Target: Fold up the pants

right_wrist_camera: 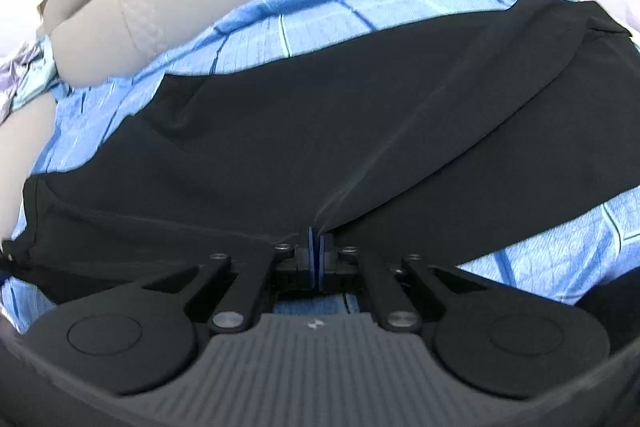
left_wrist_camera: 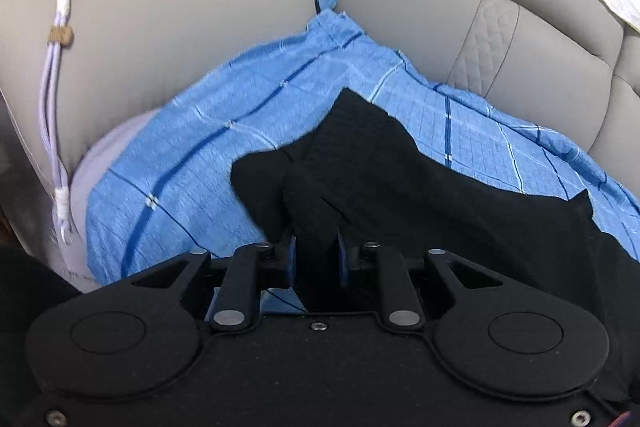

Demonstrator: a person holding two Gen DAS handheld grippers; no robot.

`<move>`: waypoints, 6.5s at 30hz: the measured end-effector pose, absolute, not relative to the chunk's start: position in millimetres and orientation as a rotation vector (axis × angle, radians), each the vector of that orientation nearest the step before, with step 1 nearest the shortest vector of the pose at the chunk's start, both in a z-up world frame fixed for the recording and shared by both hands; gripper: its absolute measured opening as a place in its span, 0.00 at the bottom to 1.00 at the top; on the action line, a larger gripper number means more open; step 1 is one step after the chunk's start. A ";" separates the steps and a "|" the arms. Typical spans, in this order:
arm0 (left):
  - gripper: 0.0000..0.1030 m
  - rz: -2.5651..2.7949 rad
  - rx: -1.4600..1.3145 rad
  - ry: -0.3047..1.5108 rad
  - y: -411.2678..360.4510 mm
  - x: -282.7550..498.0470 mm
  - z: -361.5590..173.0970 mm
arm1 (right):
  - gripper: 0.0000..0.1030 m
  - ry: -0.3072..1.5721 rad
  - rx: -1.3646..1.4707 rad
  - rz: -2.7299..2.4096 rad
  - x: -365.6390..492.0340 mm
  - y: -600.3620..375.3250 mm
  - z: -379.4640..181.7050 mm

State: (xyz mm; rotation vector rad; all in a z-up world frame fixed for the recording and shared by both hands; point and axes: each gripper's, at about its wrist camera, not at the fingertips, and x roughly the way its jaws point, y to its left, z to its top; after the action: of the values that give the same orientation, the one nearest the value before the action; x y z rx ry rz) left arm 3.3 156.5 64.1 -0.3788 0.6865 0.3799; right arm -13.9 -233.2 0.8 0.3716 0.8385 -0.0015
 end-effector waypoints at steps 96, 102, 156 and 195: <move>0.15 0.491 -0.460 0.457 210.1 49.3 61.3 | 0.70 0.549 0.400 -0.086 -48.0 -195.0 -28.6; 0.16 0.542 -0.434 0.623 220.9 71.4 45.8 | 0.70 0.462 0.425 -0.286 -42.3 -233.2 -19.6; 0.33 0.499 -0.324 0.706 207.9 87.4 43.3 | 0.32 0.502 0.832 -1.064 -43.9 -565.6 -51.2; 0.16 -0.002 0.080 0.540 0.0 154.6 19.9 | 0.60 0.533 0.061 -0.103 117.2 -303.4 -37.4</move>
State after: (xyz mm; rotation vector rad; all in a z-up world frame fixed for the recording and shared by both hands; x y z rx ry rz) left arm 154.6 0.0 19.9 0.0804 0.5399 -0.0019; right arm 117.2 -303.4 -37.4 0.0608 0.5329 -0.1030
